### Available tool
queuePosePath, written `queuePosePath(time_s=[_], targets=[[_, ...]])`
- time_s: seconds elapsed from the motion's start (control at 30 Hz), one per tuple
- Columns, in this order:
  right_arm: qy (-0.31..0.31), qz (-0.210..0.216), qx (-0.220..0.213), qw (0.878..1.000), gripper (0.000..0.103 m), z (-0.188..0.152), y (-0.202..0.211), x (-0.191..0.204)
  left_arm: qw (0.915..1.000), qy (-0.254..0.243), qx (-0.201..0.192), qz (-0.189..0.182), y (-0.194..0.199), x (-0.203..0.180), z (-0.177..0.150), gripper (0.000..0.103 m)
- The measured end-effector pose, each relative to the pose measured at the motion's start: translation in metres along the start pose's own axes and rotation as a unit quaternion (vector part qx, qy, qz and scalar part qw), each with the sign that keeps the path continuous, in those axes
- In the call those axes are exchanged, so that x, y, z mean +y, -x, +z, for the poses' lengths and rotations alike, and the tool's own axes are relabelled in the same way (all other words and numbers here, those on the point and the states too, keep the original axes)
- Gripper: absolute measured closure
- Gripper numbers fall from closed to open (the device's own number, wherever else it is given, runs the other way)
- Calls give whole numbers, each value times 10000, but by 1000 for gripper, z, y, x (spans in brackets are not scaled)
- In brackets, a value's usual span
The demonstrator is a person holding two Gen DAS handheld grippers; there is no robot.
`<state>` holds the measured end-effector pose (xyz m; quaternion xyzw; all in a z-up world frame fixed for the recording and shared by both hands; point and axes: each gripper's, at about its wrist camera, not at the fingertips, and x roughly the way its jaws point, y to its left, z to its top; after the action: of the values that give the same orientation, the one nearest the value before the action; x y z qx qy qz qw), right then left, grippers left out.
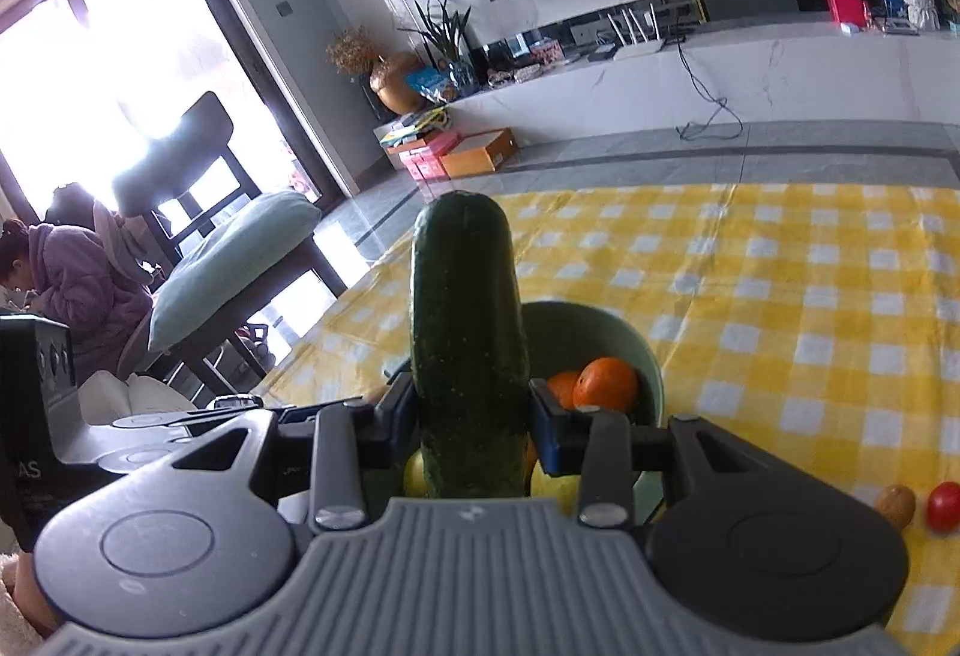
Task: Organize fruits
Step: 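Carry the cucumber and kiwi over the colander and lower them inside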
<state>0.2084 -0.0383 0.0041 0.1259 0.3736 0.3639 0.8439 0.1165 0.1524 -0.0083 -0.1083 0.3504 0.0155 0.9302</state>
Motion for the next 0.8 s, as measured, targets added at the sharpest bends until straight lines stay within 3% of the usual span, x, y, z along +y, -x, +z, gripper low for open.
queuePosePath(time_s=[0.37, 0.63, 0.8], targets=[[-685, -213, 333, 9969, 67, -3, -40, -14, 9999, -54, 86, 0, -14, 8, -8, 74], [-374, -277, 674, 9966, 66, -7, -65, -10, 9995, -216, 139, 192, -21, 7, -13, 74], [-126, -283, 538, 9981, 63, -2, -70, -7, 9992, -222, 160, 280, -24, 9, -13, 74]])
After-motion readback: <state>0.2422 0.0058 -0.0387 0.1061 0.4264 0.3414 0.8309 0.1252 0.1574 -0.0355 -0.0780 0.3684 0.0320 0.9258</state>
